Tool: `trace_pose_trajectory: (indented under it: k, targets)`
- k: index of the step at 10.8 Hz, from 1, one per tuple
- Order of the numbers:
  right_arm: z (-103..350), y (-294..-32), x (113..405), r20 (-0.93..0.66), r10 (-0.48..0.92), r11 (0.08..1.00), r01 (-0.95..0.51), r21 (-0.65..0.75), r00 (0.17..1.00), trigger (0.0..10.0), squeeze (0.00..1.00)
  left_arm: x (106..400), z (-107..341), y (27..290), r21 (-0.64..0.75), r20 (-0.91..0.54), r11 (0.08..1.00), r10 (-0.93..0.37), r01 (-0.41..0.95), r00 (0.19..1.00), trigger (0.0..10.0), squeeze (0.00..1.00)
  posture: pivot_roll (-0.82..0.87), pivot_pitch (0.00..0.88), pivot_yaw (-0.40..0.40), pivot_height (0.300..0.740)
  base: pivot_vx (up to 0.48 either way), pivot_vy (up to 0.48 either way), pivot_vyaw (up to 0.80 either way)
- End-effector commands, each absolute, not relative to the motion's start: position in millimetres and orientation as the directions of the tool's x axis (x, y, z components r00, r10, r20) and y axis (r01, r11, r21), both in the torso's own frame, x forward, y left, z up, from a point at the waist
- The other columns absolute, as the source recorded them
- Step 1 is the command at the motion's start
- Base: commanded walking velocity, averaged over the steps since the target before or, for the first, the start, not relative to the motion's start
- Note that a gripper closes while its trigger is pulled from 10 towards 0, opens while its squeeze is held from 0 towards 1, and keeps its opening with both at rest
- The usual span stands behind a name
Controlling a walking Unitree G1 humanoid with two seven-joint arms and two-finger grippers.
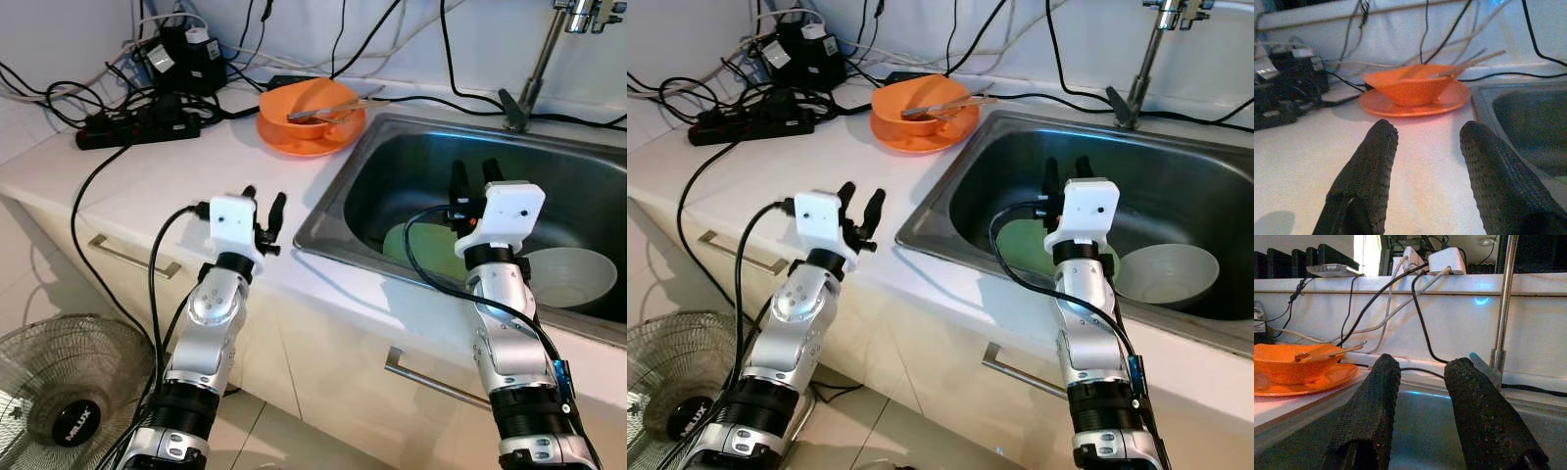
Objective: Kitchen organization
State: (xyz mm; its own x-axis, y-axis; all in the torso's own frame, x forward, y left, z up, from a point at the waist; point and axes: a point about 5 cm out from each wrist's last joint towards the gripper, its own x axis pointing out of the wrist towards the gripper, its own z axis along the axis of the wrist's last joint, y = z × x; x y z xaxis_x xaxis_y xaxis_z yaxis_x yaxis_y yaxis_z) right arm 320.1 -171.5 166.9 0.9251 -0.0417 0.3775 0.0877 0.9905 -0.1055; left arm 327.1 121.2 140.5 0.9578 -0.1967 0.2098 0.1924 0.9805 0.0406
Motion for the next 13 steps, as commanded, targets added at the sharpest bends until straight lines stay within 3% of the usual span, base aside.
trace_pose_trajectory:
  k: [1, 10, 13]
  targets:
    - [152, -171, 316, 0.34, -0.037, 0.991, 0.078, -0.108, 0.94, 10.0, 0.0, 329, 140, 127, 0.056, 0.22, 0.986, -0.166, 0.158, 0.961, 10.0, 0.0, 0.01, 0.0, 0.119, 0.74, 0.0, 0.0, 0.0]
    - [166, -168, 326, 0.363, -0.045, 0.991, 0.087, -0.102, 0.931, 10.0, 0.0, 341, 160, 127, 0.023, 0.317, 0.996, -0.092, 0.089, 0.944, 10.0, 0.0, 0.03, 0.0, 0.099, 0.74, 0.0, 0.0, 0.0]
    - [168, -169, 327, 0.361, -0.044, 0.99, 0.088, -0.107, 0.932, 10.0, 0.0, 340, 161, 128, 0.018, 0.32, 0.996, -0.084, 0.083, 0.944, 10.0, 0.0, 0.03, 0.0, 0.096, 0.74, 0.0, 0.0, -0.61]
